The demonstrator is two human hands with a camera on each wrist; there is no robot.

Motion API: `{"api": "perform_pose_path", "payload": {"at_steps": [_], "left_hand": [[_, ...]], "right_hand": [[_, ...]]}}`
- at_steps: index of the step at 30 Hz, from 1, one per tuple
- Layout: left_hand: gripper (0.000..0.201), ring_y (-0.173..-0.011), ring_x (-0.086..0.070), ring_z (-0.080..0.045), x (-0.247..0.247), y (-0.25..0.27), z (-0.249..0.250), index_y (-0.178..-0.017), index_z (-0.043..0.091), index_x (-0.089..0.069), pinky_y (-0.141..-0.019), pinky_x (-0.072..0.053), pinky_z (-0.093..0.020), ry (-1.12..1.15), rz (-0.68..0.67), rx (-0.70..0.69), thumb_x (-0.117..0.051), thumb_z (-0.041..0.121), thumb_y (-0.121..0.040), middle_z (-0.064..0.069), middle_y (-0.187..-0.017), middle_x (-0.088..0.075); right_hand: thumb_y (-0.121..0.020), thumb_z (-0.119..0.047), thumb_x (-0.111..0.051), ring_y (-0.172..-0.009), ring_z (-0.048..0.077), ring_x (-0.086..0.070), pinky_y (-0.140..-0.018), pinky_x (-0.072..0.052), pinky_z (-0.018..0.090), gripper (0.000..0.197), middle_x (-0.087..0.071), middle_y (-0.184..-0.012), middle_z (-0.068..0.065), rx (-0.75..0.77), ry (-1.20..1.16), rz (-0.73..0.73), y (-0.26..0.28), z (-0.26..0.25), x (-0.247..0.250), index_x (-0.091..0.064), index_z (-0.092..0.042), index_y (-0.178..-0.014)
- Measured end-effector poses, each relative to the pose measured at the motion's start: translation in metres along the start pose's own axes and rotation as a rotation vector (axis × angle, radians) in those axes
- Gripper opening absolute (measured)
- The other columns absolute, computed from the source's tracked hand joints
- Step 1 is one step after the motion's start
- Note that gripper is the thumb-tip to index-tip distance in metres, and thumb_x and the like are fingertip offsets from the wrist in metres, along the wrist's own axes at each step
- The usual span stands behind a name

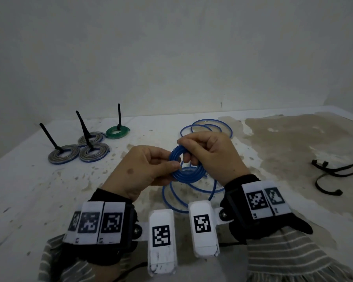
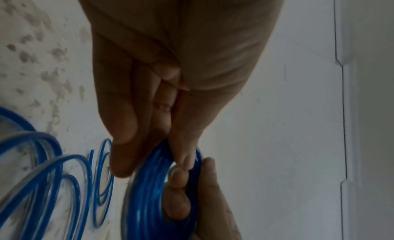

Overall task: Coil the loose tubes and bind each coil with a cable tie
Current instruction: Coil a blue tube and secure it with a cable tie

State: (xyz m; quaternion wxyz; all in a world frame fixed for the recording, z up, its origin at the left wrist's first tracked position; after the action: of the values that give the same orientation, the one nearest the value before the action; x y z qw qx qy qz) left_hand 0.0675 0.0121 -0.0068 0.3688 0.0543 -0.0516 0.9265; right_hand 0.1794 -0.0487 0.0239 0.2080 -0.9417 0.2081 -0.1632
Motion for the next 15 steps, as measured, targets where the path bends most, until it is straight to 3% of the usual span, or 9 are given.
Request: {"api": "perform_pose_path", "payload": {"at_steps": [5,9,12,15], "left_hand": [[0.005,-0.056,-0.066,-0.009,0.005,-0.006,0.003,-0.081,0.008,-0.061,-0.052,-0.053,-0.017,0.217,0.152,-0.053,-0.058,0.005,-0.085,0.001,-0.061,-0.069],[0.008,-0.063,-0.067,-0.011,0.002,-0.007,0.0,-0.08,0.006,-0.057,-0.061,-0.056,-0.02,0.44,0.176,-0.024,-0.054,0.007,-0.087,-0.001,-0.065,-0.07],[0.008,-0.068,-0.066,-0.008,-0.011,-0.005,-0.004,-0.086,0.003,-0.059,-0.066,-0.058,-0.024,0.308,0.077,0.033,-0.056,0.011,-0.087,-0.005,-0.077,-0.068],[0.004,-0.072,-0.063,-0.007,-0.012,-0.004,-0.005,-0.085,0.011,-0.065,-0.074,-0.056,-0.031,0.092,0.027,0.03,-0.061,0.01,-0.083,0.001,-0.076,-0.065]], "right_hand": [[-0.095,-0.018,-0.046,-0.056,0.007,-0.058,-0.056,-0.05,0.022,0.024,-0.066,-0.067,-0.001,-0.064,-0.169,0.15,-0.001,0.004,0.007,-0.065,-0.013,-0.082],[-0.099,-0.023,-0.036,-0.066,0.009,-0.062,-0.063,-0.053,0.03,0.032,-0.064,-0.071,-0.002,-0.209,-0.329,0.127,0.002,0.015,-0.005,-0.062,-0.016,-0.082],[-0.099,-0.023,-0.034,-0.058,0.002,-0.055,-0.063,-0.048,0.024,0.035,-0.057,-0.064,-0.004,-0.194,-0.283,0.163,0.001,0.012,0.001,-0.059,-0.017,-0.075],[-0.1,-0.022,-0.033,-0.054,0.003,-0.046,-0.059,-0.04,0.019,0.038,-0.051,-0.059,-0.005,-0.156,-0.149,0.118,0.0,0.008,0.005,-0.056,-0.016,-0.07]]}}
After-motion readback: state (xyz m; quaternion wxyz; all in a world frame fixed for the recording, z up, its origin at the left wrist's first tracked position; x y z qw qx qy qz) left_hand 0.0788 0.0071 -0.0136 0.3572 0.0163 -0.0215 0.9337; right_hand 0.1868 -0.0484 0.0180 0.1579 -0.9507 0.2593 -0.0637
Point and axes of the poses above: each hand's wrist, its own y-axis away from the middle knuckle, its own x-axis out of the back of the hand, z = x × y, the point moved 9 cm from there along -y, towards the middle knuckle
